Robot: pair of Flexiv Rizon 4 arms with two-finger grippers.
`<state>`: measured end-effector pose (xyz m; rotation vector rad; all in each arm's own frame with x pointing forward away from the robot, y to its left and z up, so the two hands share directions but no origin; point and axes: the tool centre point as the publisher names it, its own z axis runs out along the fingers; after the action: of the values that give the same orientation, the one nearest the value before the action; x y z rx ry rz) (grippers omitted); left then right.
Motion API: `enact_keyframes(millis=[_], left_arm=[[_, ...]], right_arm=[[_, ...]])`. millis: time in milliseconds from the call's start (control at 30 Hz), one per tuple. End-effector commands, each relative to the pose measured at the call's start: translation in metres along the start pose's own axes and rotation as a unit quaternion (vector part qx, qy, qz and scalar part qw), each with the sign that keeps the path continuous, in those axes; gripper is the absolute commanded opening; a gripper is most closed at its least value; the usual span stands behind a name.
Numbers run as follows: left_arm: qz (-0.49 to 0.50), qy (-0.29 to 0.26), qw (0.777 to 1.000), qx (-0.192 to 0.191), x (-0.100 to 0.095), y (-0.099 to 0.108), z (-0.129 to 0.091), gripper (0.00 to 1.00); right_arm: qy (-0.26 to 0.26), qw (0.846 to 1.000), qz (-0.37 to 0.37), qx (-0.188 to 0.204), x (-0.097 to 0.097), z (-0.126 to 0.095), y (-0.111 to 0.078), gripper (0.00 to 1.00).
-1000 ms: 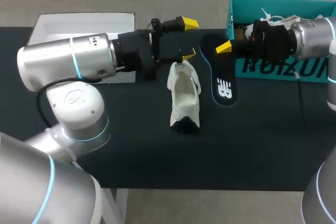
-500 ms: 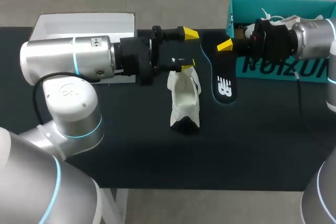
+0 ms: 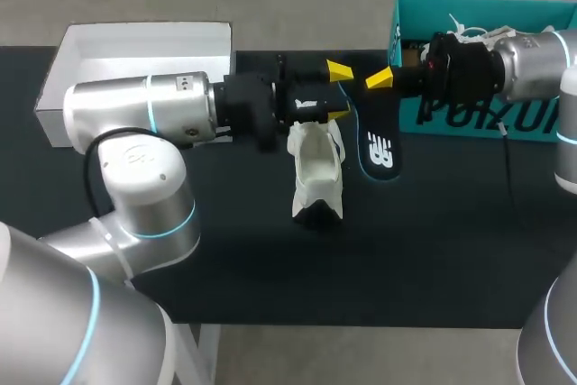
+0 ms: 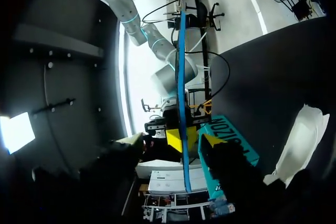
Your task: Take the shoe out of the shoebox, open the shoe tongue, remove and reinsert the insole, then place the shoe into the shoebox
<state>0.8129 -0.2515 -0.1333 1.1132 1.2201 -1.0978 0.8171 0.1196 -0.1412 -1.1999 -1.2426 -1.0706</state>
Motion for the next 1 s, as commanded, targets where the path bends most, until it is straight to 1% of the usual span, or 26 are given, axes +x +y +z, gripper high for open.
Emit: enact_keyframes(millis=[33,100,133,167,200,267,333,400,467,600,633,1000], left_arm=[[-0.001,-0.006,1.0,0.004,0.006,0.003,0.014,0.42],[-0.003,-0.006,1.0,0.011,0.008,0.003,0.015,0.43],[-0.003,-0.005,1.0,0.014,0.009,0.003,0.016,0.42],[-0.002,-0.005,1.0,0.014,0.009,0.003,0.016,0.38],[-0.001,-0.005,1.0,0.014,0.01,0.004,0.017,0.38],[0.0,-0.004,1.0,0.016,0.011,0.005,0.017,0.31],[0.001,-0.004,1.0,0.017,0.012,0.006,0.018,0.28],[0.003,-0.005,1.0,0.019,0.013,0.007,0.019,0.2],[0.003,-0.006,1.0,0.019,0.014,0.008,0.021,0.15],[0.004,-0.006,1.0,0.02,0.016,0.009,0.023,0.09],[0.004,-0.006,1.0,0.019,0.016,0.009,0.024,0.01],[-0.004,-0.003,1.0,0.014,0.024,0.009,0.026,0.0]], right_arm=[[-0.001,1.0,0.0,-0.004,0.0,-0.001,-0.004,0.0],[-0.001,1.0,0.001,-0.005,0.0,-0.002,-0.005,0.0],[-0.001,1.0,0.001,-0.005,-0.001,-0.002,-0.005,0.0],[-0.001,1.0,0.002,-0.006,-0.001,-0.002,-0.006,0.0],[-0.001,1.0,0.002,-0.006,-0.001,-0.002,-0.006,0.0],[0.0,1.0,0.002,-0.006,-0.001,-0.002,-0.007,0.0],[0.0,1.0,0.002,-0.007,-0.001,-0.002,-0.007,0.0],[0.001,1.0,0.002,-0.007,-0.001,-0.002,-0.008,0.0],[0.001,1.0,0.003,-0.007,-0.001,-0.001,-0.008,0.0],[0.001,1.0,0.004,-0.007,-0.001,-0.001,-0.009,0.0],[0.001,1.0,0.005,-0.007,-0.001,-0.001,-0.009,0.0],[0.003,1.0,0.009,-0.009,-0.003,-0.003,-0.008,0.0]])
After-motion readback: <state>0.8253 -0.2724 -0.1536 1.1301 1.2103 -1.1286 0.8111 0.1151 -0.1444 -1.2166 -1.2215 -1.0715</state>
